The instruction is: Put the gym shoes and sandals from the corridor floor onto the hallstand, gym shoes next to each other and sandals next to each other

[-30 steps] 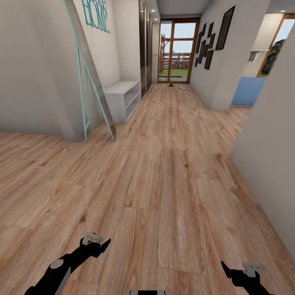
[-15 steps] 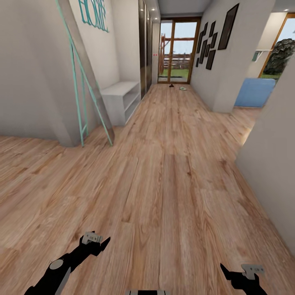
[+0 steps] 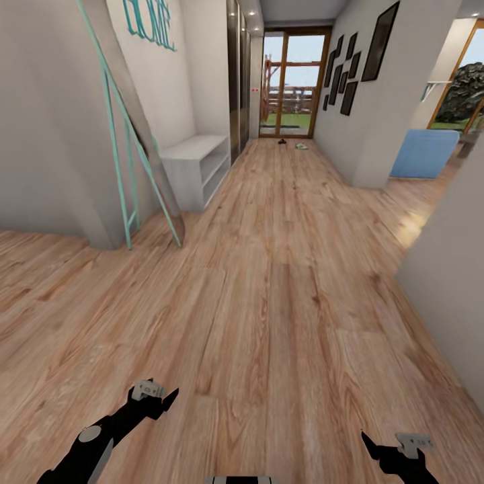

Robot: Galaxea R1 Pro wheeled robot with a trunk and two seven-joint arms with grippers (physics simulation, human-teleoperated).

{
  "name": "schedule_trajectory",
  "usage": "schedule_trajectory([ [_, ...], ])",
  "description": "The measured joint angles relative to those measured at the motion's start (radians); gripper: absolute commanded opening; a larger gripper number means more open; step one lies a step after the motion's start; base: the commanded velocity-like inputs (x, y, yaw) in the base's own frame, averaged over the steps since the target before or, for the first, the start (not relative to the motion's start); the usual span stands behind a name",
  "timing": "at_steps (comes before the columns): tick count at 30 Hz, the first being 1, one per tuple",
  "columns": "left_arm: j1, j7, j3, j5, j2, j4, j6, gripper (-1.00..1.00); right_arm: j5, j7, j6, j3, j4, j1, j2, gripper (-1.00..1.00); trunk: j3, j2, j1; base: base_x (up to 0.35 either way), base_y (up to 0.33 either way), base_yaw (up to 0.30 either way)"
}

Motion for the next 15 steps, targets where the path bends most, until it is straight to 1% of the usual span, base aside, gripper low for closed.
schedule_trajectory([
  [5, 0.0, 0.0, 0.002, 0.0, 0.0, 0.001, 0.0, 1.0, 0.0, 0.0, 0.0, 0.0, 0.0, 0.0, 0.0, 1.0, 0.0, 0.0, 0.0, 0.339, 0.0, 0.0],
  [15, 0.0, 0.0, 0.003, 0.001, -0.008, 0.009, -0.002, 1.0, 0.001, 0.0, 0.0, 0.0, 0.002, 0.0, 0.0, 1.0, 0.0, 0.0, 0.0, 0.339, 0.0, 0.0],
])
